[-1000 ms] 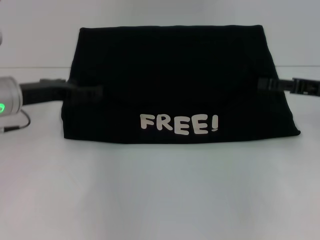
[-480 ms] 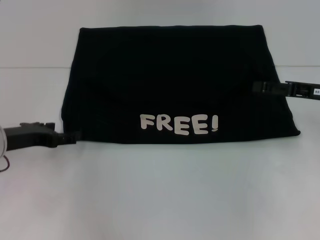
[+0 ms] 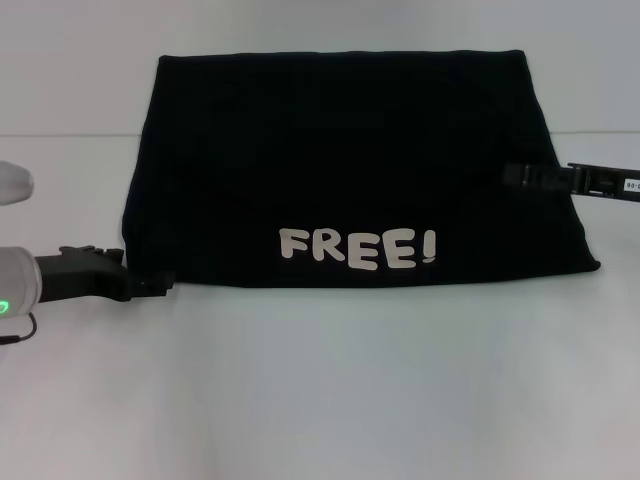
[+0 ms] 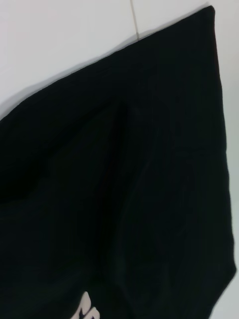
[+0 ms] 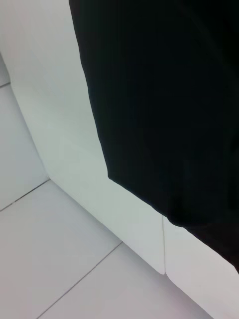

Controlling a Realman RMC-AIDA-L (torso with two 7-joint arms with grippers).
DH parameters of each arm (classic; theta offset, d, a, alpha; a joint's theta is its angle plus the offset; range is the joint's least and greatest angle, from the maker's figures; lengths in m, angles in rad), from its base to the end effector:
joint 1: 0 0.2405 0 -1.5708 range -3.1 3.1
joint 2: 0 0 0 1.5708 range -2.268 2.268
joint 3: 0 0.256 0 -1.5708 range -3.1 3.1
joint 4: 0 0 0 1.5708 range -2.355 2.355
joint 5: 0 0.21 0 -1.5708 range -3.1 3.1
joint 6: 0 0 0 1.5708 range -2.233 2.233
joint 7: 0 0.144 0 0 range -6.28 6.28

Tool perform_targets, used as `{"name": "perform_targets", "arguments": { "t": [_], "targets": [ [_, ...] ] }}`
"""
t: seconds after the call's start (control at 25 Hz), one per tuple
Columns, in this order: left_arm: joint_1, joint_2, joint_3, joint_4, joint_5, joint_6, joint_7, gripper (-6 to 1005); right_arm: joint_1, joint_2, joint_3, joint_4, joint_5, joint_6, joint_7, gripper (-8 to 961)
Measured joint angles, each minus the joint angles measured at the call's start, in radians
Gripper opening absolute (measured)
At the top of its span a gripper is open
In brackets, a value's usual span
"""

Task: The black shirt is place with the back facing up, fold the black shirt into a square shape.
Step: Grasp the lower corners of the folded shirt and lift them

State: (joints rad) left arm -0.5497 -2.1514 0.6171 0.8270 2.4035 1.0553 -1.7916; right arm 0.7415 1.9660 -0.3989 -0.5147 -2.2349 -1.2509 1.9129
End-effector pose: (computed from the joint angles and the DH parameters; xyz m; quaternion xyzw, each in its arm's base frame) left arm -0.3194 0.3741 0.0157 -0.8596 -0.3860 -0.0541 0.3303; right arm 0.2748 0.4137 0.0463 -0.8189 0.4714 0.2331 0.2298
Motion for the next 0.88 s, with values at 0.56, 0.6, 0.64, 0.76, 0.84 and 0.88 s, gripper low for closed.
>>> {"name": "perform_targets", "arguments": {
  "t": [0.56,0.6,0.64,0.76,0.84,0.88],
  "targets": [
    [-0.010,-0.003,0.056,-0.001,0.006,0.001,0.011,866,-0.005,0.003,0.008,0.000,0.000,0.001,0.000,757],
    [-0.010,-0.004,0.060,-0.001,0.006,-0.001,0.011,864,-0.005,0.003,0.008,0.000,0.000,0.002,0.000,757],
    [-0.010,-0.005,0.061,-0.001,0.006,-0.007,0.011,863,-0.005,0.003,0.008,-0.001,0.000,0.002,0.000,757],
    [-0.011,-0.003,0.055,-0.001,0.006,-0.017,0.011,858,-0.005,0.003,0.008,-0.003,0.000,0.002,0.000,756],
    [-0.011,-0.001,0.053,0.001,0.005,-0.013,0.009,776,-0.005,0.003,0.008,-0.004,0.000,0.002,0.000,756],
    [-0.011,-0.001,0.053,0.003,0.005,-0.012,0.008,736,-0.006,0.003,0.008,-0.004,0.000,0.002,0.000,755]
  ]
}}
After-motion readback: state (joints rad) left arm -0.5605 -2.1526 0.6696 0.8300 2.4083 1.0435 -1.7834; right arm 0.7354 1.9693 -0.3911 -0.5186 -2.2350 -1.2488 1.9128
